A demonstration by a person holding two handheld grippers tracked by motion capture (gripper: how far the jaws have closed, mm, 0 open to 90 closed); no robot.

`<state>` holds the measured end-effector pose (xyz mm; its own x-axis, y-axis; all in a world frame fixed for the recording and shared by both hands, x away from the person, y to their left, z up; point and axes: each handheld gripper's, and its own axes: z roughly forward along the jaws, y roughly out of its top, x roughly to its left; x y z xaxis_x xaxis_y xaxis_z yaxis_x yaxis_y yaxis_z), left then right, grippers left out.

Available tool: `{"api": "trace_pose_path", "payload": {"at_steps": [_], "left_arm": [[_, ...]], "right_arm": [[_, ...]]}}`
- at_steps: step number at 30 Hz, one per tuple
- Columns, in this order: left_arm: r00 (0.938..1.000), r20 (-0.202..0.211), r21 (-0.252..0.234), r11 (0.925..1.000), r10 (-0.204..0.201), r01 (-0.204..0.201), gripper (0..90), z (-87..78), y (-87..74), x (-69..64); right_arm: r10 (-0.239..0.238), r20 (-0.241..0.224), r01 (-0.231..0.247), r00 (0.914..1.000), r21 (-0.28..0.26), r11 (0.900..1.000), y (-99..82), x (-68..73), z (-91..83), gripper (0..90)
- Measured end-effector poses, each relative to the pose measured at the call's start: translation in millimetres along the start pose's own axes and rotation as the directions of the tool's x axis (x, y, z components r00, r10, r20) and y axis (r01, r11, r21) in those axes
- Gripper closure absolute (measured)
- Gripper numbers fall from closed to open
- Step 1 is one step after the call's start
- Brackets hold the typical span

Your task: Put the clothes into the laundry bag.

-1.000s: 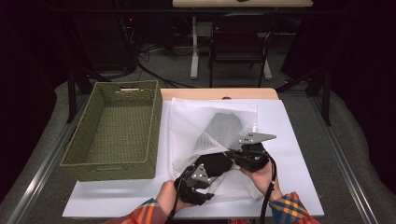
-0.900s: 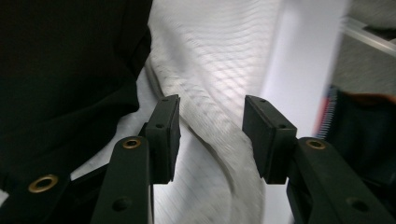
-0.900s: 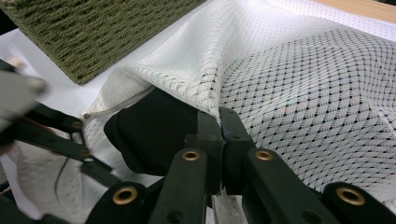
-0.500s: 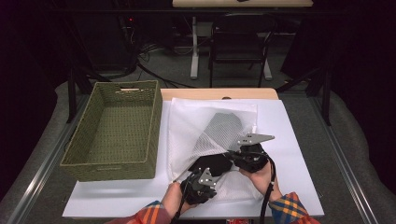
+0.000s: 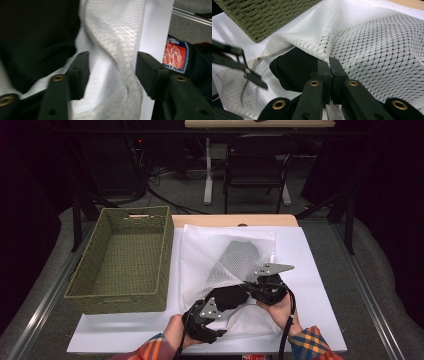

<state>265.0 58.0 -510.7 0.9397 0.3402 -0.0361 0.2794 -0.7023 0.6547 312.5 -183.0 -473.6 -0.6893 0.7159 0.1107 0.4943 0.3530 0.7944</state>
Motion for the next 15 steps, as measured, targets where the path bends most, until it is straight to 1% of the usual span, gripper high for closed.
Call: {"api": "trace_pose_path", "payload": {"at_steps": [1,2,3,5,7,8,9,11,12,13,14,15], "left_arm": [[0.9999,-0.014,-0.007,1.0000,0.000,0.000,38.5,-4.1,0.4,0.9],[0.9998,-0.017,-0.015,0.9999,0.003,-0.003,36.2,-8.2,0.9,2.0],[0.9995,-0.032,-0.032,0.9995,-0.004,0.003,35.6,-11.6,1.4,2.0],[0.9983,-0.059,-0.046,0.9989,0.004,-0.006,32.9,-18.6,3.2,2.9],[0.9960,-0.090,-0.064,0.9979,-0.001,-0.004,32.7,-24.4,4.5,3.7],[0.9955,-0.094,-0.081,0.9967,-0.010,0.002,32.7,-27.4,4.7,5.1],[0.9936,-0.110,-0.089,0.9959,-0.023,0.013,33.0,-30.3,5.1,6.2],[0.9875,-0.152,-0.108,0.9938,-0.043,0.026,33.0,-34.4,5.5,9.2],[0.9822,-0.179,-0.115,0.9927,-0.056,0.036,32.9,-35.9,5.4,11.1],[0.9797,-0.190,-0.117,0.9922,-0.064,0.042,32.5,-36.9,5.6,13.6],[0.9759,-0.208,-0.114,0.9925,-0.067,0.043,32.2,-37.4,5.7,16.1],[0.9723,-0.218,-0.114,0.9916,-0.084,0.060,32.0,-36.5,5.6,17.9]], "right_arm": [[-0.001,0.000,0.001,1.0000,0.001,1.0000,0.0,0.1,-0.1,89.0],[-0.002,0.001,0.002,1.0000,0.001,1.0000,0.0,0.2,-0.2,89.0],[-0.001,0.001,0.001,1.0000,0.000,1.0000,0.0,0.2,-0.4,89.0],[-0.003,0.003,0.003,1.0000,-0.001,1.0000,0.2,0.4,-0.9,89.0],[-0.004,0.003,0.004,1.0000,0.000,1.0000,0.1,0.7,-1.1,89.0],[-0.003,0.002,0.003,1.0000,-0.002,1.0000,-0.1,0.7,-1.2,89.0],[-0.006,0.001,0.006,1.0000,-0.003,1.0000,-0.2,0.6,-1.5,89.0],[-0.007,0.003,0.007,1.0000,-0.005,1.0000,-0.4,0.8,-3.0,89.0],[-0.003,0.003,0.004,1.0000,-0.005,1.0000,-0.7,1.2,-3.6,89.0],[-0.005,0.004,0.005,1.0000,-0.007,1.0000,-1.0,1.1,-4.2,89.0],[-0.006,0.004,0.006,1.0000,-0.007,1.0000,-1.2,1.3,-4.5,89.0],[-0.004,0.005,0.004,1.0000,-0.007,1.0000,-1.5,1.9,-5.0,89.0]]}}
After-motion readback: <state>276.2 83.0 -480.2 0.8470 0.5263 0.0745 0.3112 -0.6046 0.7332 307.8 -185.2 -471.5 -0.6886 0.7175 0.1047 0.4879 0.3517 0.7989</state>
